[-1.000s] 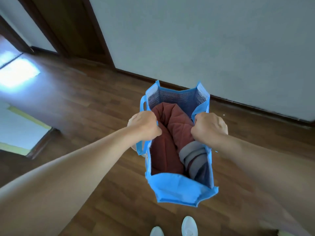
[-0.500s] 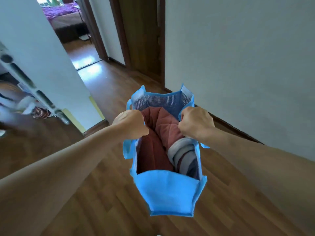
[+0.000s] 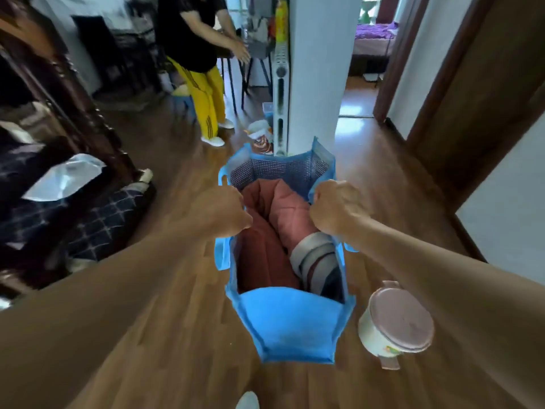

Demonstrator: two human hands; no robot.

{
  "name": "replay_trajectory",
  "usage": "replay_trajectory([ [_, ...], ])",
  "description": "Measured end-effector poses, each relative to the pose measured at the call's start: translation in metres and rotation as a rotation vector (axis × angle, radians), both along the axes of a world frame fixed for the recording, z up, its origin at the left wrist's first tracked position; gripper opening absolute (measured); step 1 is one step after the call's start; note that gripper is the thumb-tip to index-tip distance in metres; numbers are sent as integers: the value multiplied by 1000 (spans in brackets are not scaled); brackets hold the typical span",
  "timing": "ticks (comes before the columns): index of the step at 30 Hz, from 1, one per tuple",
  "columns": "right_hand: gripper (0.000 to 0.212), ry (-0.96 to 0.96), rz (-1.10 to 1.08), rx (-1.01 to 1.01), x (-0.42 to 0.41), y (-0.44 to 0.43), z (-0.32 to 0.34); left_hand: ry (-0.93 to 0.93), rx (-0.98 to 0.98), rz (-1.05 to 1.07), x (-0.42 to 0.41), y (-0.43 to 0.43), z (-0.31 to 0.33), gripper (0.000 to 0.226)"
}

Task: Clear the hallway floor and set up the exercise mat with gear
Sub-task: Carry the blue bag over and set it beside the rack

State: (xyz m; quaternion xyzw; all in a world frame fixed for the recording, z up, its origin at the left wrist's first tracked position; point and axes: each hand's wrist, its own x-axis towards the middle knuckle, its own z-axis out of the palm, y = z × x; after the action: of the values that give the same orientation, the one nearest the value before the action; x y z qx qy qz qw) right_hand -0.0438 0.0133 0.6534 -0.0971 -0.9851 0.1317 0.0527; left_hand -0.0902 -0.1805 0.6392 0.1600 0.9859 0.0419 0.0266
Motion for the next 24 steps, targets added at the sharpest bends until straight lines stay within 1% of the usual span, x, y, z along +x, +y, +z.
replay_trajectory([
  [2,22,-42,124,26,-5,-37,2,-60,5,123,16,-41,-2,19],
  [4,16,-72,235,38,-8,-74,4,-143,60,285,32,-81,-2,18],
  [6,16,-64,351,55,-8,-118,5,-166,100,407,52,-123,-3,18],
  [8,21,-41,460,55,-8,-163,2,-131,106,502,74,-166,-6,16],
  [12,26,-42,665,22,7,-280,-4,-87,129,725,132,-265,-11,23],
  [16,25,-58,832,70,37,-404,-11,-76,161,913,192,-367,-17,24],
  [20,23,-78,952,99,68,-522,-18,-65,149,1053,247,-464,-22,25],
  [22,25,-95,1005,126,84,-582,-22,-66,167,1144,273,-515,-24,23],
  [24,22,-105,1047,142,96,-629,-24,-58,178,1208,293,-556,-26,19],
])
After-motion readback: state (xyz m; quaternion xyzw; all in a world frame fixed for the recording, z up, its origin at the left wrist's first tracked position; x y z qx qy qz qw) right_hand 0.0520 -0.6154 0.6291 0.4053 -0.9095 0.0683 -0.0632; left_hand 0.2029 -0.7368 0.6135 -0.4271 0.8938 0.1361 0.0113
